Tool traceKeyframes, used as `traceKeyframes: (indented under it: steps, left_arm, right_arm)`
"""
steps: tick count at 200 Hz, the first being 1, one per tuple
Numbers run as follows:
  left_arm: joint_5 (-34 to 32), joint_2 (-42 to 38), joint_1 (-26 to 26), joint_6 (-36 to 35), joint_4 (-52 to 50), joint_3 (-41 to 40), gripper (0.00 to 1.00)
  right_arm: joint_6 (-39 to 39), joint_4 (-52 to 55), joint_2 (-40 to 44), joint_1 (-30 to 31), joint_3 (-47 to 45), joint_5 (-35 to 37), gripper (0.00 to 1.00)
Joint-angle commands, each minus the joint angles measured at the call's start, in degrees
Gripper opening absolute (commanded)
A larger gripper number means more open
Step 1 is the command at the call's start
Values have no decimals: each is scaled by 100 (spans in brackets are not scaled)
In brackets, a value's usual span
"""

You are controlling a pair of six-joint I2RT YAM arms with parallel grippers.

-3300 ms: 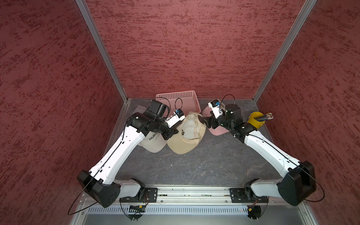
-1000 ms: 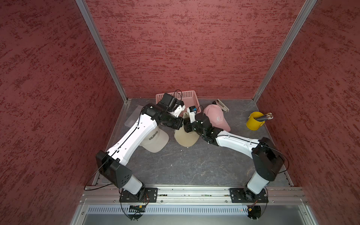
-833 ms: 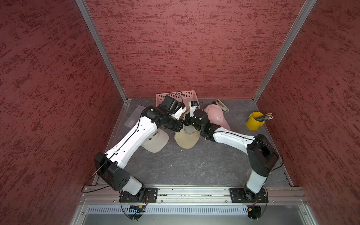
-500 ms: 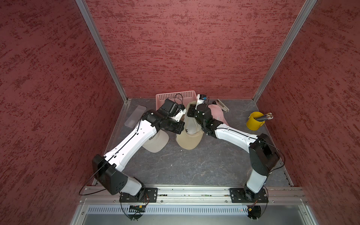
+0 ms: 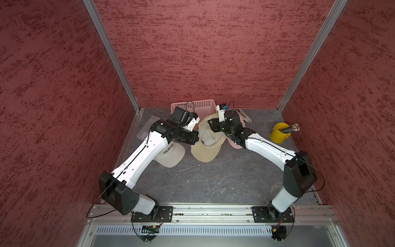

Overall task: Turn the baseball cap inside out
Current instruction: Turn over the baseball cap.

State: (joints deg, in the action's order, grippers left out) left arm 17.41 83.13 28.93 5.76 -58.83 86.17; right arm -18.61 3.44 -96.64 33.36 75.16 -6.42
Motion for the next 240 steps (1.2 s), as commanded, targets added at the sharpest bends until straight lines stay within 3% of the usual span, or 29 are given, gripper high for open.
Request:
traceKeyframes:
  steps: [1,21,45,81,102,119,149,192,240]
  left_arm:
    - [90,-49,-8,-16,-177,232,0]
    - [-61,-36,-21,-36,-247,257,0]
    - [-150,-71,-28,-38,-313,317,0]
    - [-4,-127,-28,-23,-387,409,0]
    - [41,-90,71,2,-421,392,0]
    - [-6,-49,137,52,-386,283,0]
    - [-24,16,144,123,-305,222,0]
    - [-4,97,165,145,-285,353,0]
    - [-11,8,220,178,-297,214,0]
  right_arm:
    - [485,763,52,-40,39,-1134,55]
    - [549,1066,-4,-30,157,-1504,58]
    - [669,1555,-138,-30,341,-1429,59]
    - [711,1931,-496,-49,497,-727,62]
    - [446,1594,-584,-181,548,-326,64]
    - [201,1138,-502,-221,694,-458,64]
    - [-333,437,-381,-95,1224,-1330,68]
    - [-670,226,-740,96,1948,-1743,70]
    - [-1074,-271,-675,-173,1722,-317,69]
